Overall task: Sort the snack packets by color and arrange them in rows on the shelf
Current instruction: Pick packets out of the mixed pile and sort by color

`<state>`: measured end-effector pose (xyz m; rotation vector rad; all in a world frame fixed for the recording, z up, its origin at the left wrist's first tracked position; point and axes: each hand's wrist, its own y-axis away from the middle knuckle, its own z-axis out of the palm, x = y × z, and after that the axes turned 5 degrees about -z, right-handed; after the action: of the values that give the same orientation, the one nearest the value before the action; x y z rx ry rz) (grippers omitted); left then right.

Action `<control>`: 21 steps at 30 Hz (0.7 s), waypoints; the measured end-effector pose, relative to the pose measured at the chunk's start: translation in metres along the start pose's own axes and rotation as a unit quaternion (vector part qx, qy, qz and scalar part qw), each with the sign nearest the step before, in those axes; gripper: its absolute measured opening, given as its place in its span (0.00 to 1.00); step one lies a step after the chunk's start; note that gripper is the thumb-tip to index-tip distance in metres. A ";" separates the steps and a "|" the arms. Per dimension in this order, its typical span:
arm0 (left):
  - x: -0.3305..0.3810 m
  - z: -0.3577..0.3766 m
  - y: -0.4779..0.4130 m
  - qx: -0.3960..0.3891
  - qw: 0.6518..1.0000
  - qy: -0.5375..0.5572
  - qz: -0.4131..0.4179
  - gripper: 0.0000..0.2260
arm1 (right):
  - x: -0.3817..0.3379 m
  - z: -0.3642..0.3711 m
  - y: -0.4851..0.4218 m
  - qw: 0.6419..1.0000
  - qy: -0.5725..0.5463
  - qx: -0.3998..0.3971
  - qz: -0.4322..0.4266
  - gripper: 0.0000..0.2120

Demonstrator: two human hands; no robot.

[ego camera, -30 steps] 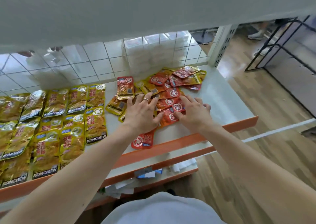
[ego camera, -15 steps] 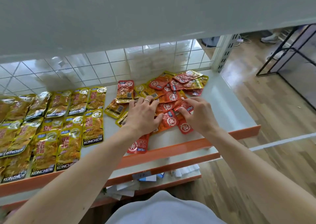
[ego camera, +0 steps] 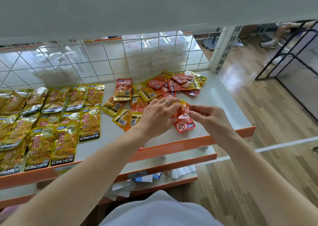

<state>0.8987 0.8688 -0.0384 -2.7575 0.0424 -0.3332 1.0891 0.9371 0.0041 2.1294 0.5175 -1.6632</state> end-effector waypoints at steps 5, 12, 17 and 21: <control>0.000 -0.003 0.004 0.110 0.979 0.156 -0.065 0.08 | -0.017 -0.006 0.002 0.990 -0.129 -0.048 0.016 0.11; -0.008 -0.047 0.012 0.136 0.788 0.471 -0.372 0.05 | 0.006 -0.006 -0.017 0.981 0.185 -0.011 0.050 0.10; -0.009 -0.063 0.033 0.112 0.756 0.493 -0.416 0.05 | 0.013 0.014 -0.028 0.953 0.284 -0.033 0.102 0.17; -0.009 -0.066 0.049 0.096 0.741 0.506 -0.431 0.04 | 0.006 0.029 -0.033 0.955 0.258 -0.040 0.139 0.11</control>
<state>0.8746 0.8002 0.0022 -1.8554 -0.9371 -1.8768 1.0497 0.9513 -0.0110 2.4402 0.3931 -0.9157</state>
